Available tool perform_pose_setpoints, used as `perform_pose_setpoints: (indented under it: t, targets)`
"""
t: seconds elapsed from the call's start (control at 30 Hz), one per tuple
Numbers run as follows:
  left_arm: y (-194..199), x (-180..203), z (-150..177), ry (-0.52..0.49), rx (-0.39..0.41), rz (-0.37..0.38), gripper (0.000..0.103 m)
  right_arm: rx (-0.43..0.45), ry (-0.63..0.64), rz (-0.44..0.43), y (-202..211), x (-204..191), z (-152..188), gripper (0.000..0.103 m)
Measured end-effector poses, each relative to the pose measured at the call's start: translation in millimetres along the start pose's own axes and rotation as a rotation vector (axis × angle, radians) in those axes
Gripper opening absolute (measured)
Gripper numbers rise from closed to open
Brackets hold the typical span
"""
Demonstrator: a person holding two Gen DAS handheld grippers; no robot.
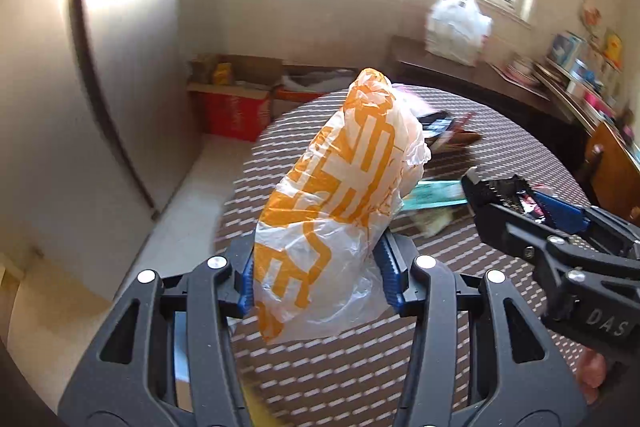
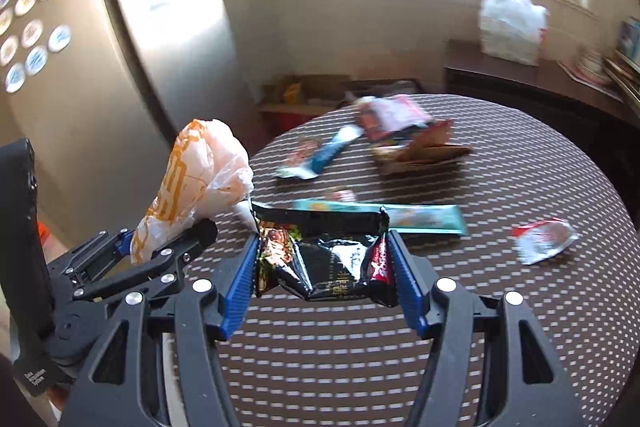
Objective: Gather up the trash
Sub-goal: 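Carry both items to the wastebasket and open both tools over it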
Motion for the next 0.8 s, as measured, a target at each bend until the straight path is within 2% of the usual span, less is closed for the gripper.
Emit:
perform_pose_setpoints:
  t: [0.37,0.5,0.63,0.73,0.8]
  targets:
    - [-7.6,-117.8,61.5,0.178,-0.091,-0.201,0.048,-0.098,0.172,-0.136,-44.3,-106.4,13.6,0.061]
    - [-9.7,-151.1,83.5,0.229,-0.130,-0.245,0.048,-0.144,0.214,-0.177,-67.6,-143.2,21.9,0.061]
    - [-18.3,-179.8,97.9,0.254,-0.171,-0.285,0.050,-0.179,0.230,-0.211,-87.4,-165.2,26.5,0.061]
    - [-27.4,-194.8,101.1,0.265,-0.199,-0.326,0.051,-0.193,0.242,-0.201,-99.2,-177.3,29.7,0.061]
    - [-32.8,-200.4,103.2,0.258,-0.209,-0.339,0.058,-0.199,0.240,-0.203,-102.2,-181.7,31.2,0.061]
Point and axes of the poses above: each gripper's, at about its wrist camera, not at the fingertips, and y roughly against the way its jaws point, x to its right, z to its underside, the point moved 2 cm from there along -y, roughly the way its jaws point, and after that the axes turned 14 degrees about -z, right-handed, at the moved point
